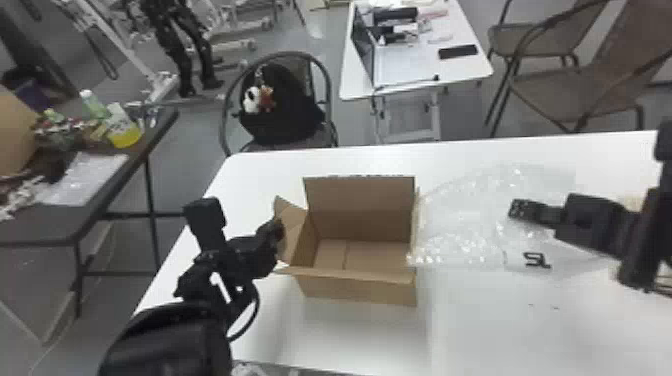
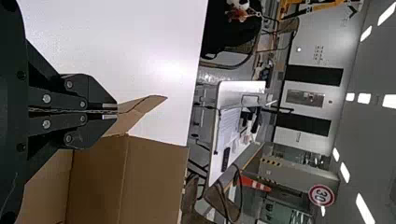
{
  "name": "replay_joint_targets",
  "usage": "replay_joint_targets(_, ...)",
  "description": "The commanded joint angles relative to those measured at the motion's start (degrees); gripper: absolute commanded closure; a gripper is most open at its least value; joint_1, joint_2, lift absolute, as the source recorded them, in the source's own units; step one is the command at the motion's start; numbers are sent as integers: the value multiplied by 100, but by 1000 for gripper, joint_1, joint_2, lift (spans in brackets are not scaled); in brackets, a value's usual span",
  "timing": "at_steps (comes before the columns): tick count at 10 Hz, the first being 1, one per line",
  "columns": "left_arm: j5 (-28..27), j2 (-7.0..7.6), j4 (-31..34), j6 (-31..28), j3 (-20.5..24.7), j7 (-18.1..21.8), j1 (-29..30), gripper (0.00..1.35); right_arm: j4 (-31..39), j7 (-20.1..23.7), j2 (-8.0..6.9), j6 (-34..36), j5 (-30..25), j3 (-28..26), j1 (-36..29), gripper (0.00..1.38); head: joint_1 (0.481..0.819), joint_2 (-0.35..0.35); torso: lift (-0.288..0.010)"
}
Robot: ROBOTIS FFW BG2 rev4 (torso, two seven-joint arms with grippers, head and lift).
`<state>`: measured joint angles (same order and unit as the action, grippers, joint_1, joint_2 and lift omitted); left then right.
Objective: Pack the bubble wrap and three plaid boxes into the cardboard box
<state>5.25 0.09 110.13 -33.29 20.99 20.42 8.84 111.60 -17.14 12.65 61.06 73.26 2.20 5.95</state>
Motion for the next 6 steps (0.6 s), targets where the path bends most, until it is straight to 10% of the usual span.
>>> replay_joint_targets(1, -16, -24, 0, -19, -33, -21, -22, 1214, 301, -44, 27, -68, 566, -106, 222, 1240, 695, 311, -92)
replay_joint_targets(6, -121, -24, -9, -98, -235, -144, -93, 1214, -1193, 712, -509, -1131, 355, 1098, 987, 1240, 694, 348, -92)
